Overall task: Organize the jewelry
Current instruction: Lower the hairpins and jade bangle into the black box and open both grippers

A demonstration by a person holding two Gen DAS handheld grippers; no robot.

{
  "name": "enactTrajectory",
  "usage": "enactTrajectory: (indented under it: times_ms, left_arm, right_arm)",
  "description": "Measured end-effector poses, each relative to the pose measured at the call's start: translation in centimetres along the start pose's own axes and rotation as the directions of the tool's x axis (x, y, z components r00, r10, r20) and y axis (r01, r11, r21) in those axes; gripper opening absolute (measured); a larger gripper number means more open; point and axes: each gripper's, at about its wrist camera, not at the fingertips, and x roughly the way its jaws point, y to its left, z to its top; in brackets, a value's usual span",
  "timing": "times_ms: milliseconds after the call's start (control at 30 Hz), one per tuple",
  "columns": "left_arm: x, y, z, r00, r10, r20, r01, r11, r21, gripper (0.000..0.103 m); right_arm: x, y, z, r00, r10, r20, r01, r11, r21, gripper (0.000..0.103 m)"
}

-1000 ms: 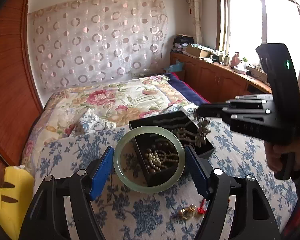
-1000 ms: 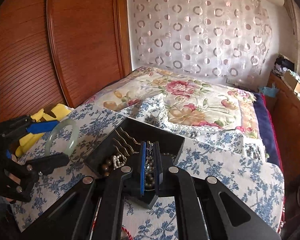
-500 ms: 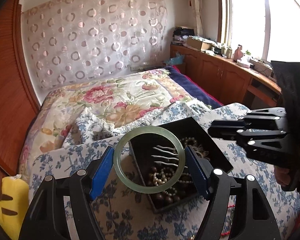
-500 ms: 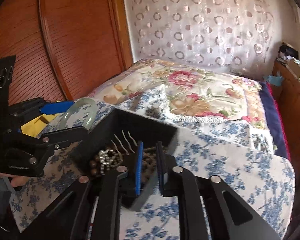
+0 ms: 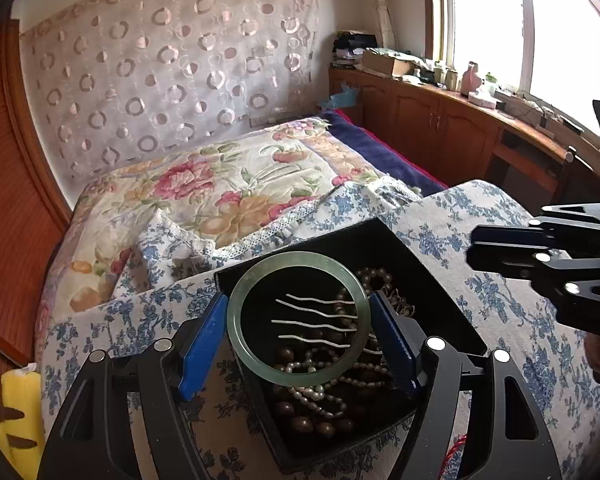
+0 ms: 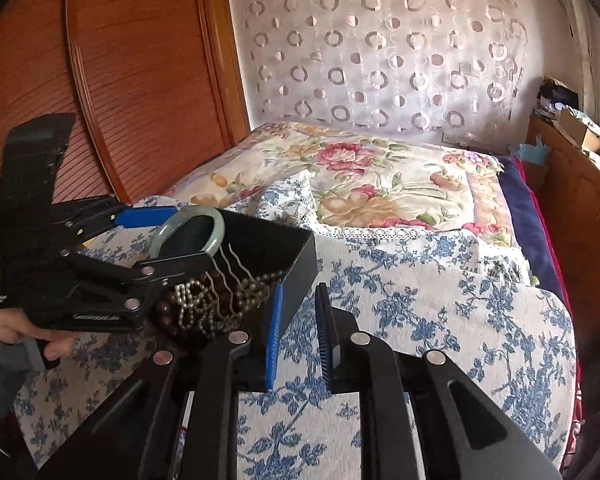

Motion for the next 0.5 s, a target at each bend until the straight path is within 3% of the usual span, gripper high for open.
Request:
enactTrajectory:
  times_ms: [500]
  left_arm:
    - [-0.1,-0.8,0.0,1.0,0.001,0.015,-0.001,1.0,0.009,0.07]
  right_arm:
    - [-2.0,0.4,-2.3,1.0,-0.027,0.004,0.027,1.0,-0.006,0.019]
